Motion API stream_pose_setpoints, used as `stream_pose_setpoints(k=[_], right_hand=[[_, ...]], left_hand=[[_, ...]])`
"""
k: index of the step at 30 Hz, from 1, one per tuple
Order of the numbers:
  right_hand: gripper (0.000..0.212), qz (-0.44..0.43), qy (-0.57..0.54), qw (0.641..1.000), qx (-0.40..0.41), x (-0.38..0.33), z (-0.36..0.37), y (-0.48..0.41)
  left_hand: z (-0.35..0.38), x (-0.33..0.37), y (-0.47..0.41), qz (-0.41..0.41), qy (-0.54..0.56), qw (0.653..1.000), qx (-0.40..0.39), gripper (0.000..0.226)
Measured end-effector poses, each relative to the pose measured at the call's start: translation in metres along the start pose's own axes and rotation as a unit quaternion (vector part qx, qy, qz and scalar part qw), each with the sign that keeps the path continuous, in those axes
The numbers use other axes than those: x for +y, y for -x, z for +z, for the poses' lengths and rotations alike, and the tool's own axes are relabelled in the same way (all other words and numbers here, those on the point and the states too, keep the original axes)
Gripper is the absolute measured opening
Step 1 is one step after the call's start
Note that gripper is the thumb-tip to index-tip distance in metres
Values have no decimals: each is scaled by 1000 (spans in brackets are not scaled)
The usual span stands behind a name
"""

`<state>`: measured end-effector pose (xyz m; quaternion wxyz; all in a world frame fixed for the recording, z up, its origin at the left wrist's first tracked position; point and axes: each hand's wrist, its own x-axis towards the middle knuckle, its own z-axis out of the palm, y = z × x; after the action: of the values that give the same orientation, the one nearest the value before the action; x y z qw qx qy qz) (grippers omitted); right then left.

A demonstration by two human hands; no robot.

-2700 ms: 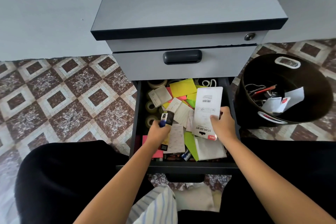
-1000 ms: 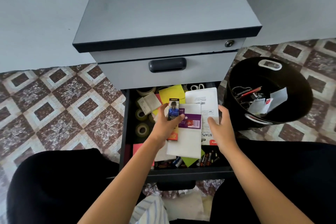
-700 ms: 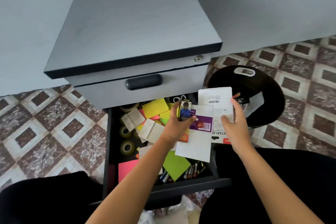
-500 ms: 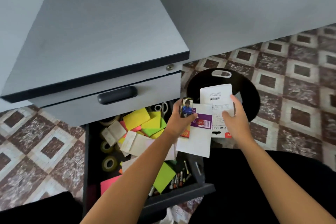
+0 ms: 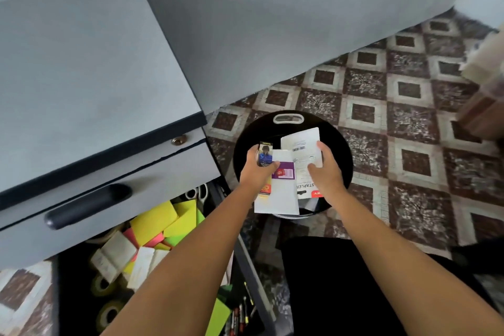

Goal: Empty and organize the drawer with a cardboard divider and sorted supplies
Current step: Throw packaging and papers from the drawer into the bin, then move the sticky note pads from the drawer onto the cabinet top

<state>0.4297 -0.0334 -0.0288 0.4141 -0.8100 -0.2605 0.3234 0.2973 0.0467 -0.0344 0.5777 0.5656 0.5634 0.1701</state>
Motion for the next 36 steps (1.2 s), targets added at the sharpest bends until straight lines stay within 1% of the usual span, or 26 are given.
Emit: stream_pose_setpoints(k=[3,6,10,12,16,19,22,26,30,34,36], right_hand=[[63,8,8,1000,-22,6,5,-11],[65,10,37,998,-45,10,8,-14],[61,4,84,995,-44,6,8,-12],[58,-22,101,994,-35,-1,8,-10],[47,-52,63,996,-23,-23,5,7],[38,-79,38,995,-50,-40,8,33],[33,-113,55,988,-95,-50,22,67],[30,-158,74,969,-173,-50,50,117],[30,-192,111,947,-232,-38,81,157],[29,-211,185,910,-304,-20,112,185],[30,-222,239,884,-335,-10,128,195]], left_hand=[[4,-4,-16,-16,-16,1000,-1,75],[4,-6,-24,-36,-31,998,-28,81],[-2,-10,-27,-59,-101,992,-51,72],[-8,-6,-22,-45,-113,992,-41,64],[-27,9,-1,11,-123,992,-5,48],[-48,11,29,47,-100,994,5,41],[-75,-4,64,68,-83,994,21,35],[-107,-48,110,67,-102,991,49,28],[-136,-96,150,18,-121,990,65,30],[-169,-146,180,-36,-137,986,90,32],[-184,-167,193,-65,-143,982,106,34]])
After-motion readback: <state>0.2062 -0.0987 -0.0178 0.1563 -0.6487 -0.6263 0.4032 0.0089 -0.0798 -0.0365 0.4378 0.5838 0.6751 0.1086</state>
